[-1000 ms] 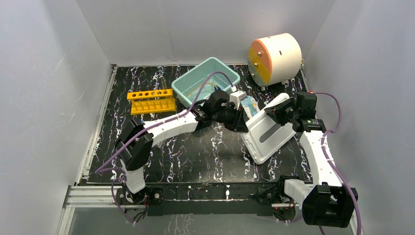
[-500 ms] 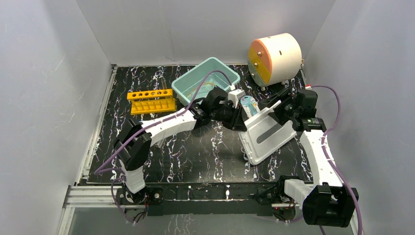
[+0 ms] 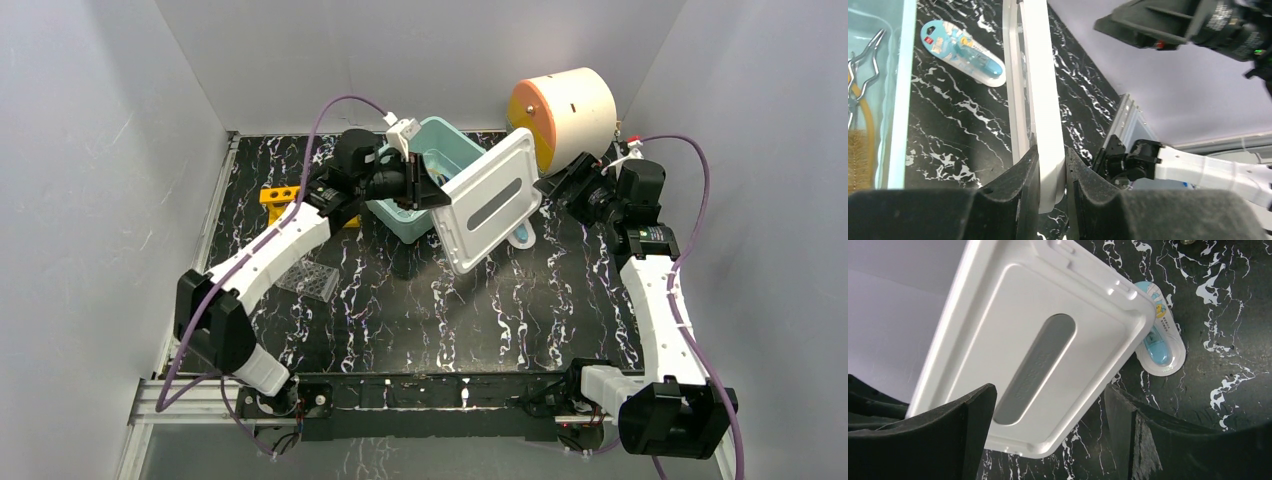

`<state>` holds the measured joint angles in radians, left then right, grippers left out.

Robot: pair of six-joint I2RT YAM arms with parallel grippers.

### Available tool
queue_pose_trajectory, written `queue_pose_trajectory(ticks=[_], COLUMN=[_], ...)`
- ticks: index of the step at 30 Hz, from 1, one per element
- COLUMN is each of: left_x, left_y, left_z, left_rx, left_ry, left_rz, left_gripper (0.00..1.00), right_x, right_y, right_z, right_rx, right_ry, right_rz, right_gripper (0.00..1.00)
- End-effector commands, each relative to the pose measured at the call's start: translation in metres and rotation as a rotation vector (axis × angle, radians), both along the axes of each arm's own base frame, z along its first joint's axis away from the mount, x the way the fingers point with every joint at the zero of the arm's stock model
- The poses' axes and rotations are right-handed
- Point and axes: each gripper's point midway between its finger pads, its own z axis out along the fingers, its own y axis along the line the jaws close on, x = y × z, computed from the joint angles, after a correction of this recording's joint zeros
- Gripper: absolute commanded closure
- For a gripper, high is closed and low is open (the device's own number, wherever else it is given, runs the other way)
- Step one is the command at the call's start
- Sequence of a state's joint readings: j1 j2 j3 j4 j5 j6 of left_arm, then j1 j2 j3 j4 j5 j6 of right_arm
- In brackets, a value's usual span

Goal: Organize the chemistry lab equipment

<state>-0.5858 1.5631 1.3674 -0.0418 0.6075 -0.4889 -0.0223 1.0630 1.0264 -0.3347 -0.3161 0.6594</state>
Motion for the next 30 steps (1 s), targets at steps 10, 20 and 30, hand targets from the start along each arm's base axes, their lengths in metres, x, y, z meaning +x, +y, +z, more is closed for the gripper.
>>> queue_pose_trajectory(ticks=[10, 20, 30], left_x=[-0.012, 0.017, 0.029], left_y=[0.043, 0.059, 0.086], left_z=[0.093, 0.138, 0.181], left_rx=[-0.252, -0.445, -0.639], left_ry=[0.008, 0.137, 0.220], left_rz=[-0.004, 0.088, 0.125], left_gripper=[1.00, 1.00, 1.00], right_x=[0.003, 0.020, 0.061], right_y=[0.019, 0.039, 0.031], right_z=[0.036, 0.064, 0.106], right_rx=[0.212, 0.356, 0.442], right_ry=[-0.072, -0.127, -0.206], right_rz=[0.018, 0.119, 0.104], right_gripper=[0.13, 0.13, 0.13])
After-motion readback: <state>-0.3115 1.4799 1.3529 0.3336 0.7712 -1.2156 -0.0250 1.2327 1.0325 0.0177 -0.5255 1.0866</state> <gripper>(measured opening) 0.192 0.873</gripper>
